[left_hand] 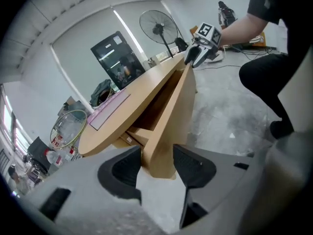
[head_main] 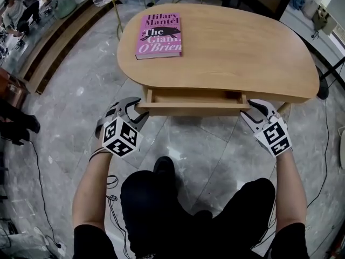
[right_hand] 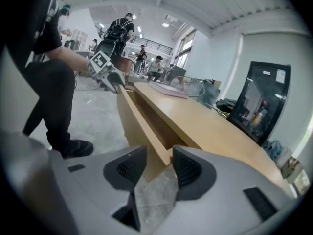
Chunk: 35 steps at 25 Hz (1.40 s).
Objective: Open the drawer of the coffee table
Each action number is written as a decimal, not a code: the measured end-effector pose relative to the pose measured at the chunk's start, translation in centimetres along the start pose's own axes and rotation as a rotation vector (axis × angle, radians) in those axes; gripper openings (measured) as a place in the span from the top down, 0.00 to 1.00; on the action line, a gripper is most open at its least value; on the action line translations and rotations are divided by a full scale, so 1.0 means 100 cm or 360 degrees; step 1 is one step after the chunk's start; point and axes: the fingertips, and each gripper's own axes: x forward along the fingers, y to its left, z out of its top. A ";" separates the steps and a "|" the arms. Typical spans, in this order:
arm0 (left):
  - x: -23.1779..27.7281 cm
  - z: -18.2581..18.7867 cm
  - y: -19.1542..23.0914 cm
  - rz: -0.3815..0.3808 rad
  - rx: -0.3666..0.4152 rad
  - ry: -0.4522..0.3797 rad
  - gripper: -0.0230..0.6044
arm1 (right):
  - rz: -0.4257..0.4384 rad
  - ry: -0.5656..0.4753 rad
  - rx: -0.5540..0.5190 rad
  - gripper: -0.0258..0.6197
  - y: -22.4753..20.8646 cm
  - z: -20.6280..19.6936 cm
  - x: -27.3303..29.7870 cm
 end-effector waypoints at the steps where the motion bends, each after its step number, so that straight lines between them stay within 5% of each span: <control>1: 0.002 0.001 -0.002 -0.0024 0.0004 0.0001 0.61 | 0.0013 0.0041 -0.0072 0.70 0.000 -0.001 0.002; 7: 0.005 0.002 -0.001 -0.0094 0.0001 0.0035 0.66 | 0.0061 0.0165 -0.0357 0.73 0.000 0.000 0.003; 17: -0.002 -0.002 -0.013 -0.0253 0.0027 0.0107 0.71 | 0.0149 0.0212 -0.0428 0.77 0.011 -0.004 -0.003; 35: -0.014 -0.013 -0.037 -0.0296 0.0025 0.0156 0.73 | 0.0228 0.0306 -0.0516 0.80 0.043 -0.013 -0.017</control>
